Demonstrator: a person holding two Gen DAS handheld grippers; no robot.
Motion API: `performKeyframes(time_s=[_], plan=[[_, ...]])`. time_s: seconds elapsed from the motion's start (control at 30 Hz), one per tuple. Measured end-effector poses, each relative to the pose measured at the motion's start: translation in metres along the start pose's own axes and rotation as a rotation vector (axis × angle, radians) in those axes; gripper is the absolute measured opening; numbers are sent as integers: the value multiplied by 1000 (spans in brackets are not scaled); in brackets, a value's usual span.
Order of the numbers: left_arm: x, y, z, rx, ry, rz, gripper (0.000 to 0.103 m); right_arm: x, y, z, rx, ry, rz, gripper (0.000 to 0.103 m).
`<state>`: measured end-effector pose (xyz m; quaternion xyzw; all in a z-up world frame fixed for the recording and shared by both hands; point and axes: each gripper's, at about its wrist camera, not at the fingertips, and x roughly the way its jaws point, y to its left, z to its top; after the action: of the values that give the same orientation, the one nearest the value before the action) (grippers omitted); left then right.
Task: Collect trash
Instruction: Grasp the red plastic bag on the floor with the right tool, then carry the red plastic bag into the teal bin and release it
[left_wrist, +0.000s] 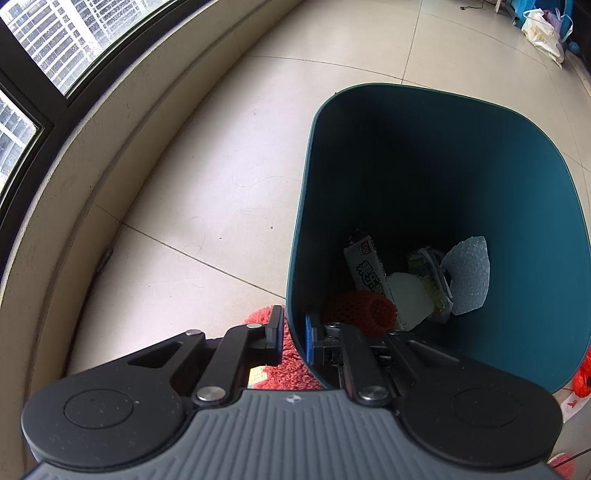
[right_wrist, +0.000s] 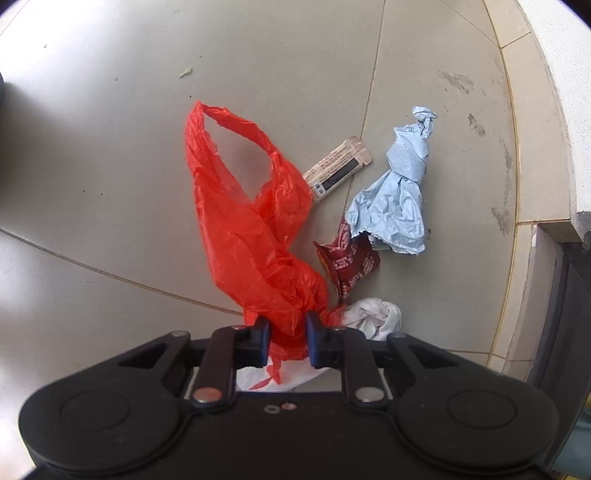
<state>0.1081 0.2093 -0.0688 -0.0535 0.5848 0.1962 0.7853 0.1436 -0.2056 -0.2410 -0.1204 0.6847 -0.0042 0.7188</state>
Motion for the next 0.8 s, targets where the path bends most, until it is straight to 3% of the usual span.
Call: performKeyframes(time_s=[0.17, 0.43, 0.73, 0.8], plan=[[0, -2, 0, 2, -2, 4, 11, -36, -14, 7, -7, -56, 21, 12], [0, -4, 1, 3, -3, 6, 11, -107, -28, 14, 35, -151, 133, 11], [-1, -2, 2, -6, -2, -2, 11, -224, 4, 26, -64, -386, 270, 11], [-2, -2, 2, -4, -5, 0, 11, -249, 18, 26, -95, -456, 255, 11]])
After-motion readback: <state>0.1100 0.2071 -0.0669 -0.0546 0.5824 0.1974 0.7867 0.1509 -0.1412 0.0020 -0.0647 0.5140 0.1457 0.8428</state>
